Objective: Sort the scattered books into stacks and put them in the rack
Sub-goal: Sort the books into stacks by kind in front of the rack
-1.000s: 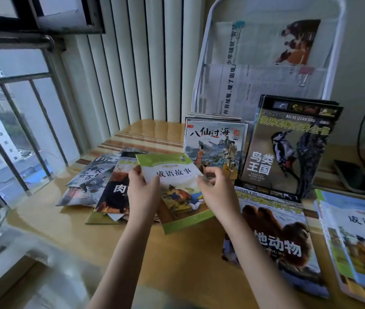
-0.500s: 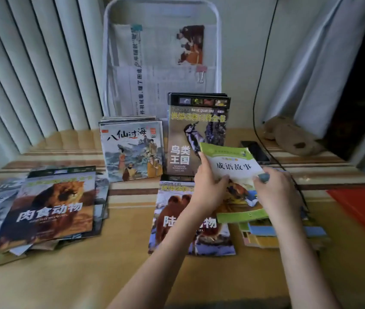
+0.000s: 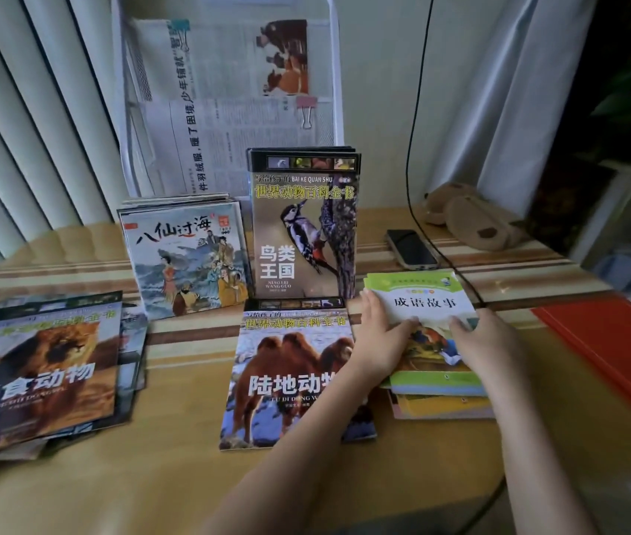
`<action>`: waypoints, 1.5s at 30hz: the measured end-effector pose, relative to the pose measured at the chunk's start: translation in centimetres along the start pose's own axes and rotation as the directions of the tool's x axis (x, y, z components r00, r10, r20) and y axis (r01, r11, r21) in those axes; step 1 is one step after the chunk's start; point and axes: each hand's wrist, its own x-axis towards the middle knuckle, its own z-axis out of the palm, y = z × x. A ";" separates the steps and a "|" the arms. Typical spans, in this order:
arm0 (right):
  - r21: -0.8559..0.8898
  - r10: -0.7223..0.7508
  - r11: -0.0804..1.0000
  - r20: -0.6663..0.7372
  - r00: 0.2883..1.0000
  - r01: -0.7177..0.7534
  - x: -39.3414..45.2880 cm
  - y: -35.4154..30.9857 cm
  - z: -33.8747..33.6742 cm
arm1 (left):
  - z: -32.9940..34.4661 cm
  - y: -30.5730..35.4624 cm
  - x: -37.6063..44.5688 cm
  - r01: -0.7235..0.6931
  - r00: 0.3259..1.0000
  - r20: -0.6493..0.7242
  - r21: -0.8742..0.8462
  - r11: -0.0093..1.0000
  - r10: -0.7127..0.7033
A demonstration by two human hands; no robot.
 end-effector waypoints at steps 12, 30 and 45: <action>-0.160 -0.217 0.970 -0.212 0.953 0.185 -2.2 -5.3 3.9 | -4.8 -0.3 -2.5 -0.158 0.974 -0.147 0.104 0.982 0.173; 0.255 -0.749 0.619 0.475 0.461 0.743 -20.2 -23.5 20.9 | -32.1 -13.3 -18.3 0.619 0.410 -0.904 0.178 0.765 -0.122; 0.678 -0.621 0.694 0.393 0.678 0.243 -16.9 -23.6 18.2 | -31.1 -8.1 -19.9 0.026 0.447 -0.810 -0.412 0.911 -0.379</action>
